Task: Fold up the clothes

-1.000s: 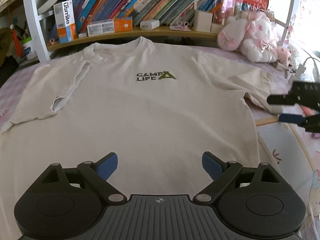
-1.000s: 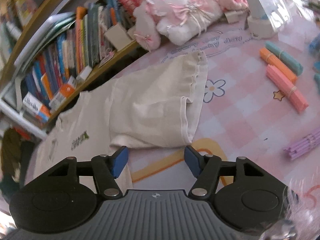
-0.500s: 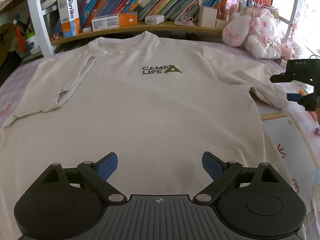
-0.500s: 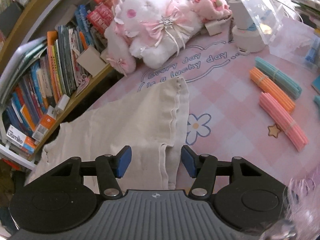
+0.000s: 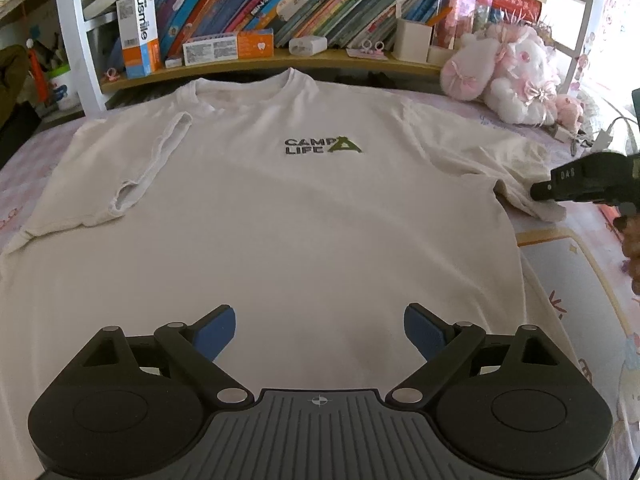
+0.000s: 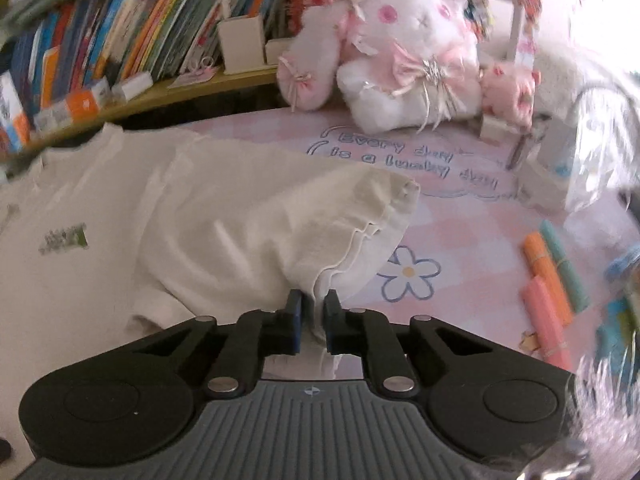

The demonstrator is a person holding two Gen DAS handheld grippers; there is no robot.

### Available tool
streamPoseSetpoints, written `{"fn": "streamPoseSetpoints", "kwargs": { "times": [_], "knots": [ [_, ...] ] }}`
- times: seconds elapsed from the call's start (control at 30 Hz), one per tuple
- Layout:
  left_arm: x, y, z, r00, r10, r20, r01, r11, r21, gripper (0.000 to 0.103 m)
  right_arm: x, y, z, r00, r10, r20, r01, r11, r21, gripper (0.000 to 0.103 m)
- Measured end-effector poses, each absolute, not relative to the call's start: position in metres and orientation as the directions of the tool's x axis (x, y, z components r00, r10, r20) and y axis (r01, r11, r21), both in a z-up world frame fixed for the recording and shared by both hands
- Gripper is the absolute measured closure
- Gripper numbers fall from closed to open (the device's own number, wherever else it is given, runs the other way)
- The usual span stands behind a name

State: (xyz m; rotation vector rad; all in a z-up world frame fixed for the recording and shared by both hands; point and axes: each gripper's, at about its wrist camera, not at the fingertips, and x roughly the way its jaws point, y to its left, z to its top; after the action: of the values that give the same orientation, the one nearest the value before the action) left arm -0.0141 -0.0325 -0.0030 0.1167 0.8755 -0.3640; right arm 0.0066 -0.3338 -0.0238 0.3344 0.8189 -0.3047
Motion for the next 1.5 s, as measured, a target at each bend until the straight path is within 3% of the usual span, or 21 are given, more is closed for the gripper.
{"fn": "streamPoseSetpoints", "kwargs": {
  "times": [0.1,0.3,0.43,0.57,0.6,0.63,0.7,0.87,0.97,1.2,1.37,1.5],
  "knots": [
    [-0.015,-0.024,0.001,0.597,-0.267,-0.756,0.355,0.934,-0.049,0.010,0.012,-0.343,-0.015,0.668,-0.096,-0.738,0.417,0.869,0.265,0.095],
    [-0.015,0.002,0.005,0.615,-0.264,-0.743,0.326,0.943,-0.066,0.010,0.041,-0.320,0.028,0.750,-0.099,-0.654,0.337,0.908,0.248,0.096],
    [-0.014,0.023,0.006,0.623,-0.257,-0.739,0.301,0.951,-0.076,0.010,0.071,-0.263,0.040,0.771,-0.048,-0.635,0.165,0.978,0.126,0.095],
    [-0.013,0.044,0.005,0.628,-0.240,-0.741,0.264,0.961,-0.088,0.010,0.087,-0.191,0.013,0.687,0.089,-0.722,-0.082,0.996,0.046,0.095],
    [-0.013,0.049,0.005,0.627,-0.237,-0.742,0.255,0.963,-0.091,0.010,0.089,-0.177,0.005,0.655,0.115,-0.747,-0.125,0.991,0.043,0.088],
    [-0.013,0.054,0.005,0.628,-0.235,-0.742,0.250,0.964,-0.094,0.010,0.089,-0.168,-0.001,0.637,0.128,-0.760,-0.134,0.989,0.054,0.074],
    [-0.014,0.063,0.005,0.630,-0.232,-0.741,0.238,0.966,-0.100,0.010,0.083,-0.165,-0.008,0.627,0.173,-0.759,-0.116,0.985,0.129,0.065],
    [-0.011,0.079,0.000,0.622,-0.246,-0.744,0.224,0.966,-0.132,0.010,0.065,-0.178,-0.003,0.639,0.314,-0.702,-0.102,0.940,0.327,0.060],
    [-0.007,0.082,-0.003,0.614,-0.263,-0.744,0.230,0.961,-0.151,0.010,0.061,-0.187,0.010,0.675,0.291,-0.678,-0.076,0.941,0.328,0.057],
    [-0.004,0.080,-0.001,0.606,-0.298,-0.737,0.292,0.946,-0.142,0.010,0.118,-0.210,0.004,0.688,0.226,-0.690,0.080,0.921,0.381,0.038],
    [-0.006,0.083,0.001,0.607,-0.296,-0.738,0.321,0.940,-0.113,0.010,0.156,-0.222,-0.019,0.648,0.153,-0.746,0.276,0.866,0.417,0.036],
    [-0.004,0.090,-0.001,0.601,-0.280,-0.749,0.302,0.947,-0.111,0.010,0.184,-0.201,-0.017,0.681,0.189,-0.707,0.230,0.862,0.451,0.038]
  ]
}}
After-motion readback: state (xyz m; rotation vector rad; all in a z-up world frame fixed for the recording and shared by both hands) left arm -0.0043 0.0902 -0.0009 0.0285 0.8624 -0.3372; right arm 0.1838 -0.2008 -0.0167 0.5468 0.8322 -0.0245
